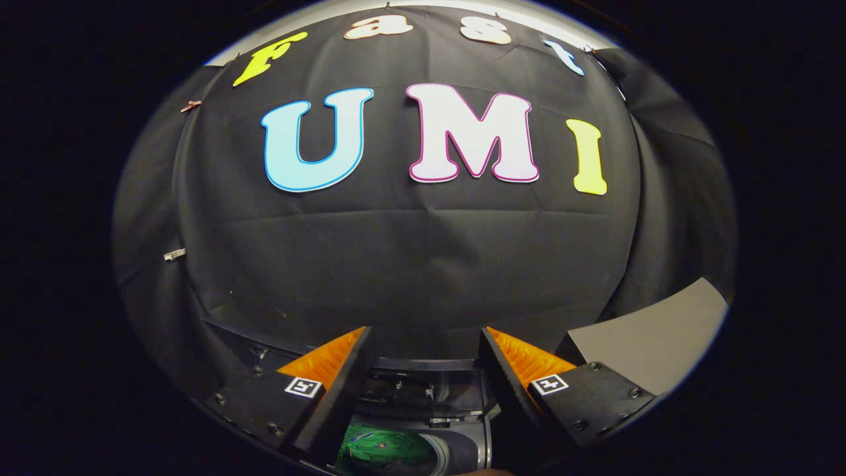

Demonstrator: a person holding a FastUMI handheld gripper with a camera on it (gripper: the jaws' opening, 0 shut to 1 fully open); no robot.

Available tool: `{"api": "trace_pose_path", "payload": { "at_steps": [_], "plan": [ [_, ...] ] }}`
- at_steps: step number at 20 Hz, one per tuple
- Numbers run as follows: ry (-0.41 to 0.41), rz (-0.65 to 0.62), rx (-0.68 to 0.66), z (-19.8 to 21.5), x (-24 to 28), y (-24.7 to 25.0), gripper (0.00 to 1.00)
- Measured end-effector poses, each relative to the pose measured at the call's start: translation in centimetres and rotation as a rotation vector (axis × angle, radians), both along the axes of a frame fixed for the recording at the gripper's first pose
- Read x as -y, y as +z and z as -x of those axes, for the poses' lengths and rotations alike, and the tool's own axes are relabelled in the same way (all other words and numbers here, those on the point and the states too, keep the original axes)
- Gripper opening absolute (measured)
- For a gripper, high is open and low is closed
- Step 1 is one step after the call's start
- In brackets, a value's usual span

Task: Put the clothes into the washing machine and then close the washing machine lid.

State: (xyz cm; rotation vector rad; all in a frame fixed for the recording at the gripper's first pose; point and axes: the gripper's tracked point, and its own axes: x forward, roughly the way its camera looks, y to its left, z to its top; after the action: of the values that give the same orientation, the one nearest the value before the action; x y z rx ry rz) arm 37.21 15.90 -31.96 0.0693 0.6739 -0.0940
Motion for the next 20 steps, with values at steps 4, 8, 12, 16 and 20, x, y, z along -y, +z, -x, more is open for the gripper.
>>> {"api": "trace_pose_path", "payload": {
  "at_steps": [4,8,12,16,20],
  "plan": [
    [-0.019,-0.002,-0.028,3.3,-0.3,0.9,0.99],
    [-0.021,-0.001,-0.036,7.2,-1.0,1.3,0.98],
    [0.005,0.004,-0.093,10.6,-2.1,1.1,0.98],
    [0.051,-0.004,-0.083,13.0,-4.1,2.9,0.98],
    [0.082,-0.008,-0.044,14.7,-5.0,5.0,0.97]
  ]
}}
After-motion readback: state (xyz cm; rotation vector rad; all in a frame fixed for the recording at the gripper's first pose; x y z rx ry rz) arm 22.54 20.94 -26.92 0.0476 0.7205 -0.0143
